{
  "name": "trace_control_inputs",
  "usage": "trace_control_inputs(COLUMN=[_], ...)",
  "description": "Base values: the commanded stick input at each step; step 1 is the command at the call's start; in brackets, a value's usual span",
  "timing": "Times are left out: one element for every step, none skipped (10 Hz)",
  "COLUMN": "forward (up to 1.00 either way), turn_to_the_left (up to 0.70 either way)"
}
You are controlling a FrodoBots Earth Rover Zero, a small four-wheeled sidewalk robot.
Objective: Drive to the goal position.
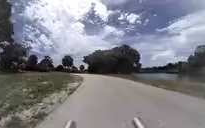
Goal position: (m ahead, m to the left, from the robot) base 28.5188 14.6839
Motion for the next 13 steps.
trace_control_inputs(forward=[0.85, 0.85, 0.85, 0.85, 0.85, 0.85, 0.85, 0.85, 0.85, 0.85, 0.85, 0.85, 0.85], turn_to_the_left=[0.00, 0.00, 0.00, 0.00, 0.00, 0.00, 0.00, 0.00, 0.03, 0.09, 0.21, 0.26, 0.06])
